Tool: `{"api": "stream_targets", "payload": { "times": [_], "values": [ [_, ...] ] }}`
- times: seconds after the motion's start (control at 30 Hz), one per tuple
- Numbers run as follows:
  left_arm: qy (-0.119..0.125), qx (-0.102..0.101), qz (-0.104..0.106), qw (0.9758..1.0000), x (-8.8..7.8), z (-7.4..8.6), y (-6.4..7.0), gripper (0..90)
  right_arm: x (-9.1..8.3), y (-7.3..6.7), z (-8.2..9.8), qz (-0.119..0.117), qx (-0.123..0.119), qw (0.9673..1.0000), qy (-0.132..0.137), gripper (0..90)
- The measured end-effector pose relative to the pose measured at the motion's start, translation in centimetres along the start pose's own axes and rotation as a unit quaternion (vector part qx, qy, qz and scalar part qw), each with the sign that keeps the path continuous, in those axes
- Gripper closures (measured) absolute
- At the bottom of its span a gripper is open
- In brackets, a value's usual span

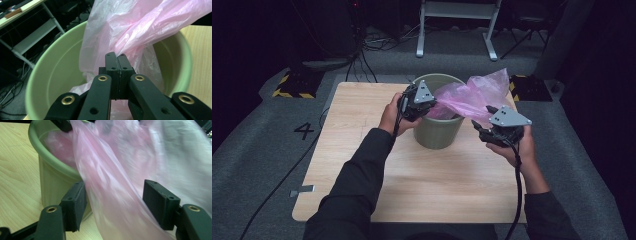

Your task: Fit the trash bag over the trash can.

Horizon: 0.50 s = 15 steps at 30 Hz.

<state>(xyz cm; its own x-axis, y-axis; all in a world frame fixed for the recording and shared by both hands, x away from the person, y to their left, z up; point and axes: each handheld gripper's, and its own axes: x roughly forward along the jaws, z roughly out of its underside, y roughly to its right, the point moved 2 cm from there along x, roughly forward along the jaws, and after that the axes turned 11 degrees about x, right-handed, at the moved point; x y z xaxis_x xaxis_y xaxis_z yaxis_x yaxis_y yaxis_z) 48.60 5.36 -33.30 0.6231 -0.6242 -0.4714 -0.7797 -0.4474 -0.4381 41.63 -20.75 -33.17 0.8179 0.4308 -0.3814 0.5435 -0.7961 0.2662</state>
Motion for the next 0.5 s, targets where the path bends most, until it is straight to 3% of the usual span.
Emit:
{"api": "stream_targets", "payload": {
  "times": [0.03, 0.07, 0.1, 0.13, 0.17, 0.2, 0.27, 0.37, 0.5],
  "values": [
    [0.0, -0.003, 0.004, 1.0, -0.1, 0.2, -0.2, 89.7, -0.1, 0.0, 0.1, 0.005, 0.0, 1.0, 0.003, 44.1],
    [0.0, -0.006, 0.005, 1.0, -0.1, 0.4, -0.3, 88.6, -0.1, 0.1, 0.3, 0.0, -0.009, 1.0, 0.004, 61.5],
    [0.0, -0.007, 0.003, 1.0, -0.2, 0.5, -0.3, 88.6, -0.1, 0.1, 0.3, 0.0, -0.009, 1.0, 0.004, 61.5],
    [0.004, -0.007, 0.005, 1.0, -0.4, 0.7, -0.4, 81.6, -0.1, -0.2, 0.3, -0.007, -0.017, 0.9998, 0.009, 73.9],
    [0.004, -0.007, 0.005, 1.0, -0.4, 0.7, -0.4, 74.6, -0.1, -0.2, 0.3, -0.007, -0.017, 0.9998, 0.009, 73.9],
    [0.003, -0.012, 0.0, 0.9999, -0.5, 0.8, -0.4, 74.6, 0.0, -0.3, 0.2, -0.012, -0.021, 0.9997, 0.01, 76.2],
    [0.029, -0.02, 0.025, 0.9991, -1.1, 0.9, -0.3, 60.9, -0.1, -0.9, -0.1, -0.021, -0.036, 0.999, 0.018, 86.2],
    [0.034, -0.022, 0.03, 0.9987, -1.6, 0.9, 0.0, 38.9, -0.1, -1.1, -0.2, -0.028, -0.037, 0.9987, 0.02, 87.9],
    [0.057, -0.013, 0.032, 0.9978, -2.8, 0.5, 0.7, 28.2, 0.0, -1.4, -0.4, -0.038, -0.037, 0.9983, 0.022, 89.6]
  ]
}}
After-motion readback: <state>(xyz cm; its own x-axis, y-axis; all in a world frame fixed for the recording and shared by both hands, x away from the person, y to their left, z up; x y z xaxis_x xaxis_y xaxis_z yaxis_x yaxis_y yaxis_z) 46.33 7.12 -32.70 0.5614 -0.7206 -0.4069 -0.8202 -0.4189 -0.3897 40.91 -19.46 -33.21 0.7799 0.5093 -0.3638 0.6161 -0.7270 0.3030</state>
